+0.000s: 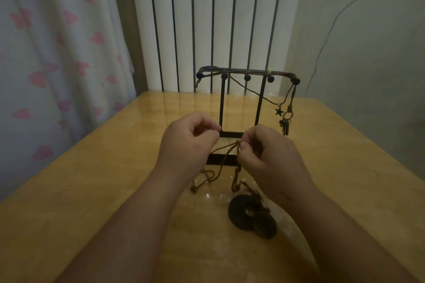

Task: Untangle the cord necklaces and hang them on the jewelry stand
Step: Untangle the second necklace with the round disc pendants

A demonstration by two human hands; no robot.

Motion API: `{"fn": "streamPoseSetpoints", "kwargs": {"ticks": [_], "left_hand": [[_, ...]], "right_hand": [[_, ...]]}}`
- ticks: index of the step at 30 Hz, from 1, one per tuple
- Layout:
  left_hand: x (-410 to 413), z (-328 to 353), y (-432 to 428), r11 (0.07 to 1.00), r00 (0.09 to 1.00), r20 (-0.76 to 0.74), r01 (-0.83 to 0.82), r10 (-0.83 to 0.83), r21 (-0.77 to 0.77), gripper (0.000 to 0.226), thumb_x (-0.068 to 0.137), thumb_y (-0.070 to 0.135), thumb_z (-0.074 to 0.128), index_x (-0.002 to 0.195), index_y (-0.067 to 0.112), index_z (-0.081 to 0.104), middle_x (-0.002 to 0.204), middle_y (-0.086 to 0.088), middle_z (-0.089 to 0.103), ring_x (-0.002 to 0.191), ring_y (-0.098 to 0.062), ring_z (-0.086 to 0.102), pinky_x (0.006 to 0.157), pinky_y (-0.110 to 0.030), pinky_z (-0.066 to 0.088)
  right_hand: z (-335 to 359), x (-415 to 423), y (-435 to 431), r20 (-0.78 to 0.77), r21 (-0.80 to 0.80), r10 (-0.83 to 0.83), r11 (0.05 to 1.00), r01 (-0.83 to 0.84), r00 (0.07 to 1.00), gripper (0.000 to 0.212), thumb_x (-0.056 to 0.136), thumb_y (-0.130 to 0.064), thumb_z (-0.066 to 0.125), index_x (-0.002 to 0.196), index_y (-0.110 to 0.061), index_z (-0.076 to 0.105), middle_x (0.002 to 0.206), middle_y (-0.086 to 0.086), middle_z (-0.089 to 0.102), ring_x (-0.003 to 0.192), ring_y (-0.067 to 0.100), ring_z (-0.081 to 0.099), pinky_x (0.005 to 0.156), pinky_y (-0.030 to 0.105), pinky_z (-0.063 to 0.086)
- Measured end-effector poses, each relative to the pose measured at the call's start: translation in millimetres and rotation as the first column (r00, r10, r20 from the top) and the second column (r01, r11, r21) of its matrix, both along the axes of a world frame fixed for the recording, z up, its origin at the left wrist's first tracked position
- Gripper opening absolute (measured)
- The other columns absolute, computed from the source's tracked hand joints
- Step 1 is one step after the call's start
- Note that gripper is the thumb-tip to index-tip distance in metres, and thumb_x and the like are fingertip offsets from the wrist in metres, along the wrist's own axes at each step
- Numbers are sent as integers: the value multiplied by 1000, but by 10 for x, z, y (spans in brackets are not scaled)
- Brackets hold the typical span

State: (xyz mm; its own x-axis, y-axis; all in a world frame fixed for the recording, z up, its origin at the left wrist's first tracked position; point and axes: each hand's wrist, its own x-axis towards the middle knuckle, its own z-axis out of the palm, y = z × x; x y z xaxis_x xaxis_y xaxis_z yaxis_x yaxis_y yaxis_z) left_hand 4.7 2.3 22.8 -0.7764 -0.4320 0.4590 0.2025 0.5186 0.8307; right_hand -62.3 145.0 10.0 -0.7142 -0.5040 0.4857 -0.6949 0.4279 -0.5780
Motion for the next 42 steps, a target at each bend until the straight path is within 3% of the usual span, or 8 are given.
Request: {"fn": "streamPoseSetpoints", "kwargs": {"ticks": [3,6,11,17,33,42], "left_hand": [[23,15,1,990,991,106,94,-83,-105,15,90,16,64,80,27,66,71,7,62,64,-1,56,57,-15,45],[3,-7,-3,980,975,165,166,-148,-106,12,89,20,66,79,25,69,70,5,65,63,-1,57,59,-18,44],[-6,-20,-9,979,966,169,203,-194,-36,8,90,20,67,84,21,73,70,9,68,62,5,61,54,-10,44],[-13,-35,-10,985,972,162,173,-170,-3,5,87,22,70,83,24,72,66,12,68,61,4,61,54,-10,45],[-86,-129,-49,969,951,191,245,-243,16,14,85,20,66,74,28,65,56,16,57,52,2,48,53,-19,39],[-72,-134,-68,947,925,208,321,-317,19,20,85,19,59,69,30,61,58,14,53,54,-2,44,54,-27,39]], "right_hand": [[19,8,11,-22,16,3,1000,-3,1000,8,87,-34,52,83,-39,48,80,-14,52,71,3,51,61,16,40],[32,22,-1,-31,38,16,999,-15,999,8,89,-30,55,85,-35,50,80,-14,52,69,2,49,59,15,38],[21,14,-6,-32,34,19,999,-18,999,7,87,-35,52,82,-38,48,79,-13,52,70,3,50,59,16,40],[50,24,7,-15,49,30,998,-29,999,7,86,-34,53,83,-38,49,81,-13,53,73,6,53,65,21,51],[65,8,27,-4,160,76,984,-74,997,15,90,-31,57,80,-37,47,81,-13,52,71,5,50,60,17,39],[67,24,20,-10,192,104,976,-100,995,10,90,-31,55,83,-34,49,83,-12,52,72,6,50,62,19,43]]}}
